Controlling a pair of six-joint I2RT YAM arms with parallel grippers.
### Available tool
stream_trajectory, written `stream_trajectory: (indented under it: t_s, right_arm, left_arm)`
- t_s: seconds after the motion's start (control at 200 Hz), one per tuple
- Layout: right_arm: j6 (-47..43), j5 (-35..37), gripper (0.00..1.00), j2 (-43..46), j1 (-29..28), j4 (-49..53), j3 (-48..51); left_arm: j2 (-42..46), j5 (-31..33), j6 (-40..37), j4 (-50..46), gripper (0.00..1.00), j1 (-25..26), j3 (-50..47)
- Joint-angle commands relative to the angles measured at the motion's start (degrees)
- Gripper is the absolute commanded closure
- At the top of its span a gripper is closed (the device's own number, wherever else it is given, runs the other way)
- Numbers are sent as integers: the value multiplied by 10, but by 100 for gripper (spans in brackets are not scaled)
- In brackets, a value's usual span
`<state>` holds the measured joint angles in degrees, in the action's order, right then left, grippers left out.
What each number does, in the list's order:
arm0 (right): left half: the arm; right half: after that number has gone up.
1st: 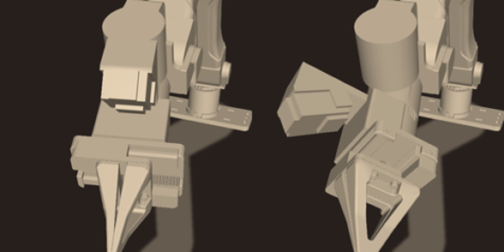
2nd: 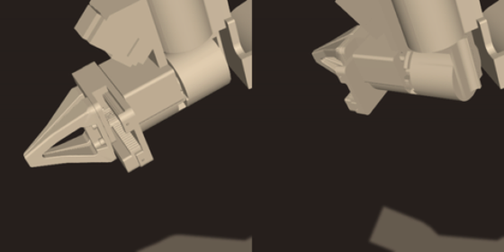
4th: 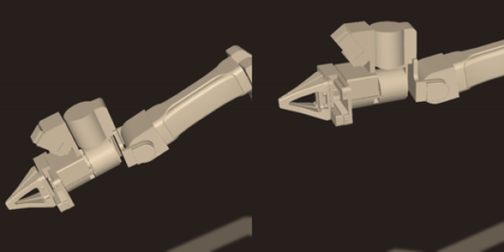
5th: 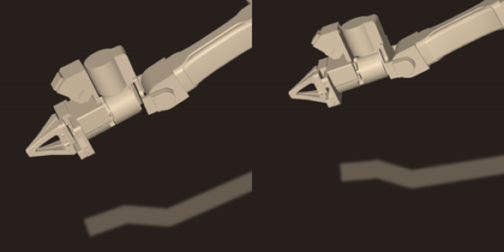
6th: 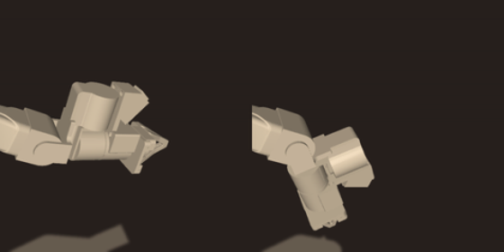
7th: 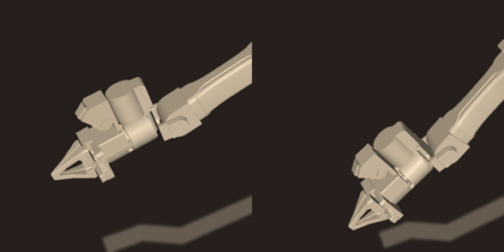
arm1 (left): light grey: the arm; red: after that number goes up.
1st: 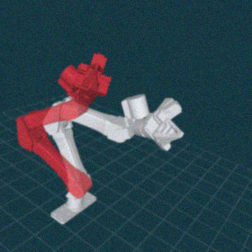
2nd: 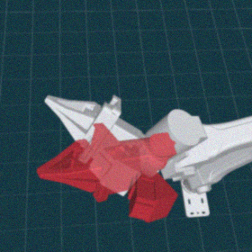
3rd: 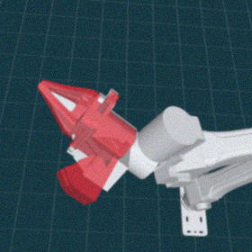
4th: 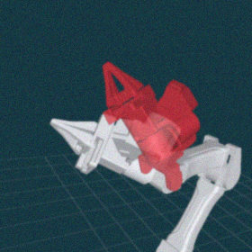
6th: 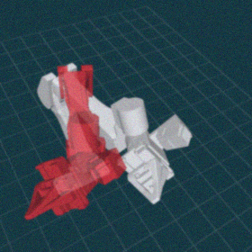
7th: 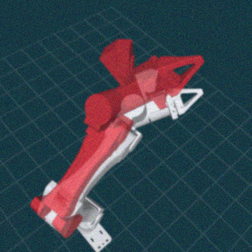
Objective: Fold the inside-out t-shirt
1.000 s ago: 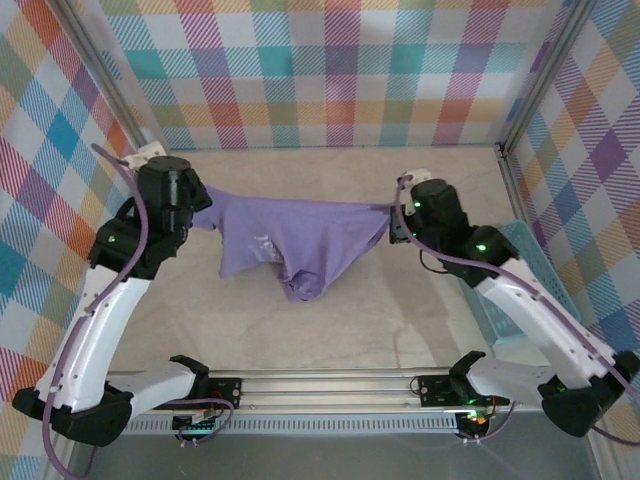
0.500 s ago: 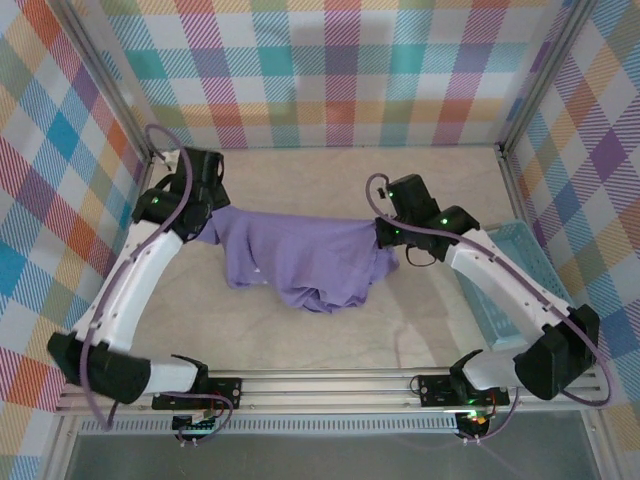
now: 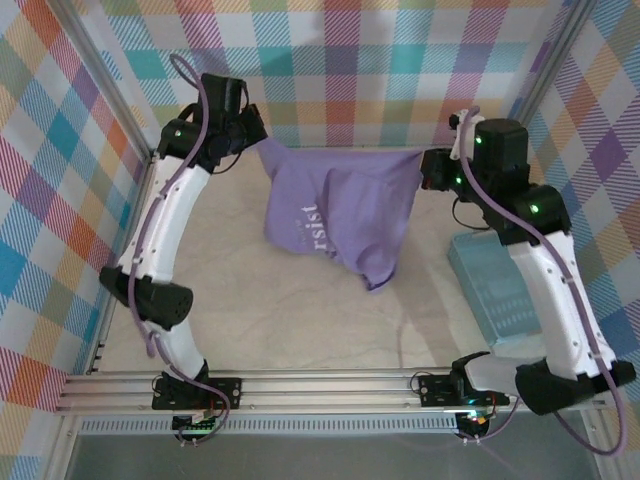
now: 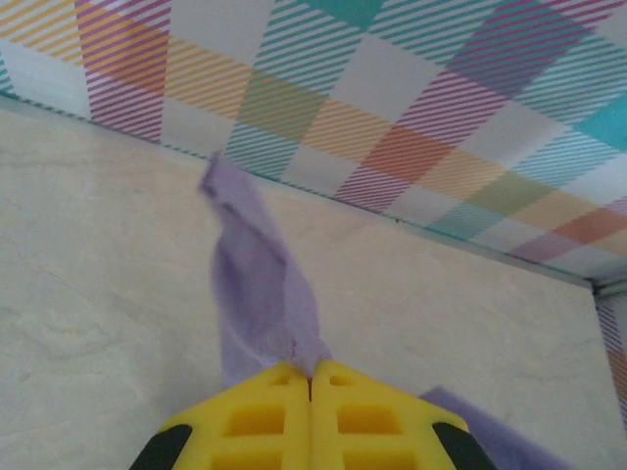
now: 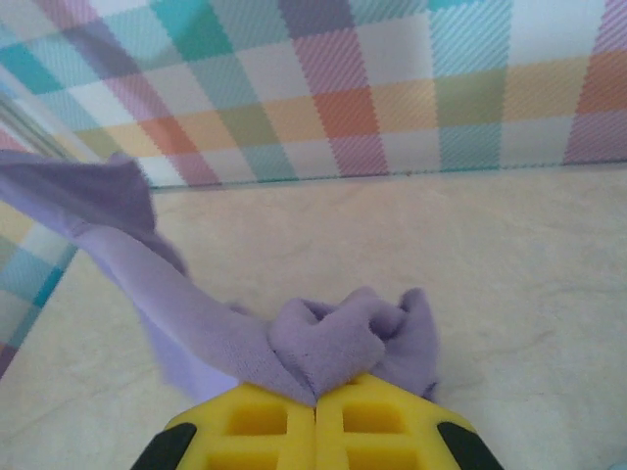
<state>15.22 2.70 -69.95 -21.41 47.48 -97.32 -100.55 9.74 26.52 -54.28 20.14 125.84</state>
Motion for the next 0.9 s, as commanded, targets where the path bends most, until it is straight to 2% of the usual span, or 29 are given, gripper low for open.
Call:
stream_trajectory:
  t_s: [0.0,0.07,0.155,0.3,0.32,0.38,0.405,0.43,0.465,0.5,0.555,0.61,0.685,0.78,0.9]
  right_arm:
    - [-28,-14,100,22,-80,8,69]
    - [-27,21,100,27,-164,-3,134]
    - [-2,21,100,19,-242,-33,210]
    - [44,-23,100,-38,-319,-107,302]
    - [47,-25,95,-48,-324,-111,305]
    - [54,-24,65,-67,-328,-118,306]
    - [54,-11,56,-70,-328,-118,304]
    - [54,6,47,-72,-326,-118,301]
    - [51,25,40,-73,-321,-115,296]
    - [51,37,36,-76,-307,-109,287]
    - [57,27,35,-87,-264,-99,269]
    - [59,13,34,-105,-212,-96,252]
    - [50,30,32,-147,-161,-98,220]
    - [43,42,30,-236,-104,-88,152]
    - [44,35,27,-358,-37,-67,41]
  left_arm:
    - [100,50,-10,23,100,-27,-108]
    - [147,49,-14,49,100,-57,-207]
    - [189,58,-13,60,100,-94,-311]
    - [227,60,-5,84,100,-141,-464]
    - [228,56,-3,88,100,-145,-481]
    - [225,46,3,96,100,-155,-523]
    - [222,46,6,96,100,-158,-535]
    - [218,47,9,96,100,-159,-545]
    - [212,50,14,94,100,-159,-557]
    - [207,56,19,92,93,-159,-565]
    - [201,65,29,82,80,-160,-571]
    - [198,64,38,78,76,-160,-576]
    - [202,49,59,80,68,-160,-588]
    - [207,-3,81,113,57,-148,-616]
    - [178,-14,98,135,50,-112,-633]
